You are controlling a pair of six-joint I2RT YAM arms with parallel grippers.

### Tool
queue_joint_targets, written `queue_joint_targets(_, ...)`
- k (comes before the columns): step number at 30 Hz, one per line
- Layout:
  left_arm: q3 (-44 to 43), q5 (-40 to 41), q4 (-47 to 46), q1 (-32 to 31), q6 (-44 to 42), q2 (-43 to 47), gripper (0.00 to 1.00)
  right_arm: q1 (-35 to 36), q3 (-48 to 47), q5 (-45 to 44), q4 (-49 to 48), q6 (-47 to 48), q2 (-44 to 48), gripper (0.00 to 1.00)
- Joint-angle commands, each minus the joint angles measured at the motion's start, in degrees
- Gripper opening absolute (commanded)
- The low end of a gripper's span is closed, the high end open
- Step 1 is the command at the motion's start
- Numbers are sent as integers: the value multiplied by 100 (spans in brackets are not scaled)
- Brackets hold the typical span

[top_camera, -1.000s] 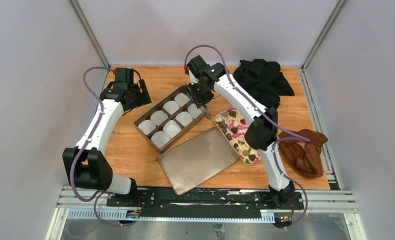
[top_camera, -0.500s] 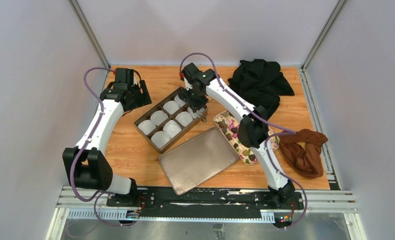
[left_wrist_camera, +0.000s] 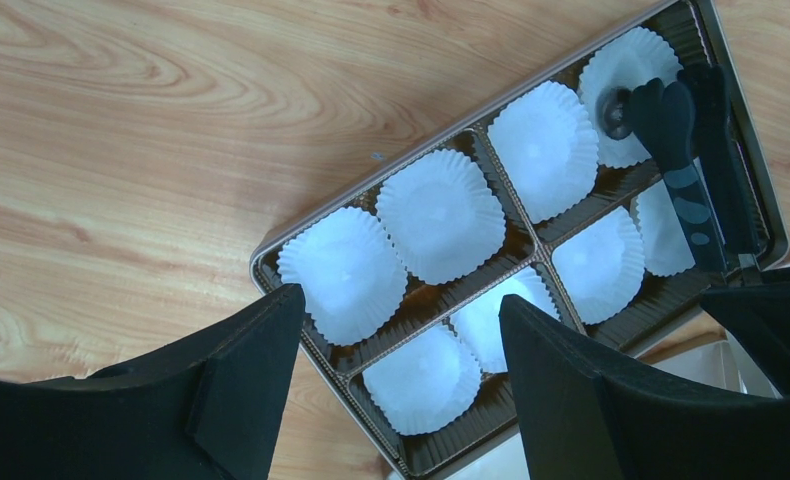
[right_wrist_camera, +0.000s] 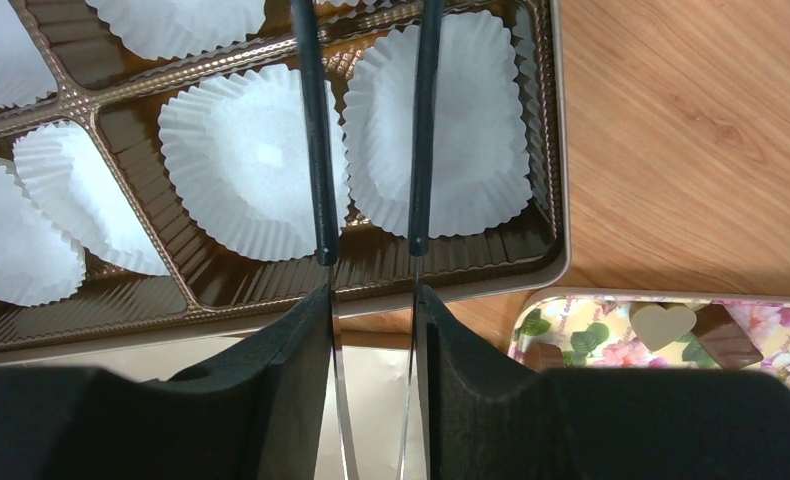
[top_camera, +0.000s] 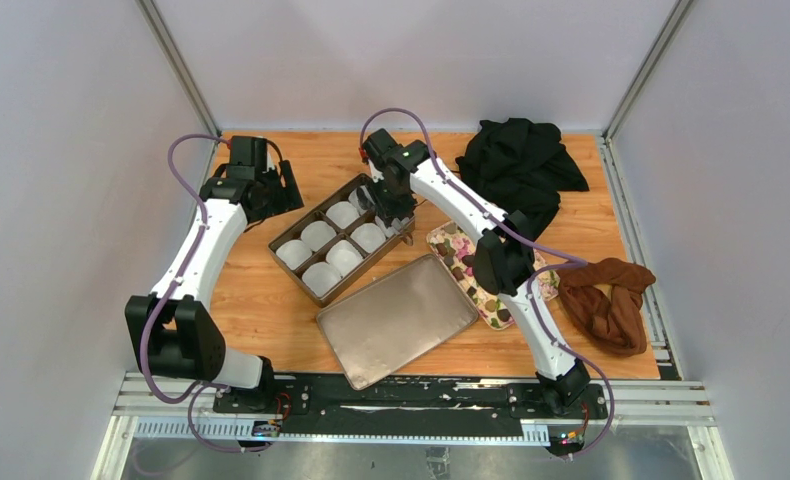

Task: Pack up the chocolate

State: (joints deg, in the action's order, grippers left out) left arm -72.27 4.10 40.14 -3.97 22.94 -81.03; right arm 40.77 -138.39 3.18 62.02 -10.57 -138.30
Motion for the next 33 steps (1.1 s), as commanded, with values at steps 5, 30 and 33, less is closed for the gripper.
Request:
queue_joint_targets(5,77,-92,-10,42,-67,154,76,58,-219,-125,30,-38,-45,41)
queue_joint_targets(30,-96,-283,-91,42,-33,51,76,-807,4191,-919,-610,-507,4513,14)
queue_joint_targets(33,-161,-374,-116,41,-26,-105,76,-1223,5394,-647,-546,-691,5256,17)
